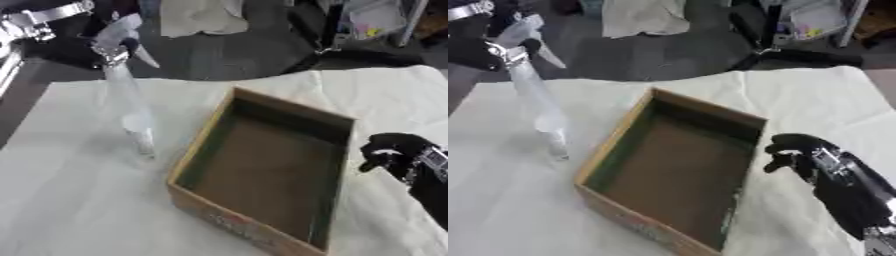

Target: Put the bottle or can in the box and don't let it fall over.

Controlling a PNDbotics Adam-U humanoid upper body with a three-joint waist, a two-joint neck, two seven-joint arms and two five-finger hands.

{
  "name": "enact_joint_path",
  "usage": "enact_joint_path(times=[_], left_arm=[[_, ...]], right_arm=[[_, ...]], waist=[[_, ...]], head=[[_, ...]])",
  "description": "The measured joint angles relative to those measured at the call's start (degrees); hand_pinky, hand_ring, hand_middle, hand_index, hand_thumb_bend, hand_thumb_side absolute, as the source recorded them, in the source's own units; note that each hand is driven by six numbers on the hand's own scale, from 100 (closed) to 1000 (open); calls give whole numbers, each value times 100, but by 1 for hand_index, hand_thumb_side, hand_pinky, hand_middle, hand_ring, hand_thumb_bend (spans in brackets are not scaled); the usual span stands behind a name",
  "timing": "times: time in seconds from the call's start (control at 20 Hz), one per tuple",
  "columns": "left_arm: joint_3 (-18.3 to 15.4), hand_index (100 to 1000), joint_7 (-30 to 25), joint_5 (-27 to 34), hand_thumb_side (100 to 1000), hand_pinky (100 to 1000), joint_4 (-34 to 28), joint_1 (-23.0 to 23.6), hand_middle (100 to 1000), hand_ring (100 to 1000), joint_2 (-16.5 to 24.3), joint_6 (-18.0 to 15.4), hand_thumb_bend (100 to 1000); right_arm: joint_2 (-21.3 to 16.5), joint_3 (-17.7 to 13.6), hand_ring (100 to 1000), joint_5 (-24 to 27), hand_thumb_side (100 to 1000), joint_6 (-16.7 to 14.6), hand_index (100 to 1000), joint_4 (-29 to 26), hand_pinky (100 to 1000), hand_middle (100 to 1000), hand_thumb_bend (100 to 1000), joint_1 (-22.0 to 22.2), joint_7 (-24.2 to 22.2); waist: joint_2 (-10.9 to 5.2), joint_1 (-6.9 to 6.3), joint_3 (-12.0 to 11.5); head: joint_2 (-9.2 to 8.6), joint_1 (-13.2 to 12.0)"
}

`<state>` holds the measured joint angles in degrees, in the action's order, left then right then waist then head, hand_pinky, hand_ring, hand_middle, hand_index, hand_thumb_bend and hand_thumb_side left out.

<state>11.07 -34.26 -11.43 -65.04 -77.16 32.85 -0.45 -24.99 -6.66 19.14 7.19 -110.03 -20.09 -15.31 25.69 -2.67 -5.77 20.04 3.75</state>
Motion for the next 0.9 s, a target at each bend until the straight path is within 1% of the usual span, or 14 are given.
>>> enact_joint_path(times=[0.15, 0.2, 0.4, 0.6, 0.9], left_arm=[[0, 520, 21, -20, 319, 683, 0, 0, 564, 376, 0, 1, 100], [0, 517, 26, -20, 336, 682, 0, 0, 563, 373, 0, 6, 100], [-1, 514, 43, 13, 346, 677, 0, -3, 561, 370, 1, 23, 100], [-1, 504, 60, 47, 332, 666, 0, -9, 552, 362, 2, 40, 100], [-1, 491, 63, 39, 311, 652, 0, -9, 543, 353, 3, 45, 100]], right_arm=[[1, 0, 627, 0, 770, 14, 771, 0, 962, 687, 100, 1, -5], [1, 0, 627, 0, 771, 15, 771, 0, 962, 687, 100, 2, -5], [1, 0, 627, 0, 771, 18, 771, 0, 962, 687, 100, 8, -6], [1, 0, 628, 1, 773, 24, 772, 0, 963, 687, 100, 34, -10], [7, -1, 628, 23, 777, 51, 772, 0, 964, 687, 100, 51, 6]], waist=[[-3, -3, -9], [-5, -5, -12], [-24, -21, -30], [-39, -39, -43], [-75, -43, -43]], head=[[1, 7], [1, 14], [3, 23], [39, 30], [44, 30]])
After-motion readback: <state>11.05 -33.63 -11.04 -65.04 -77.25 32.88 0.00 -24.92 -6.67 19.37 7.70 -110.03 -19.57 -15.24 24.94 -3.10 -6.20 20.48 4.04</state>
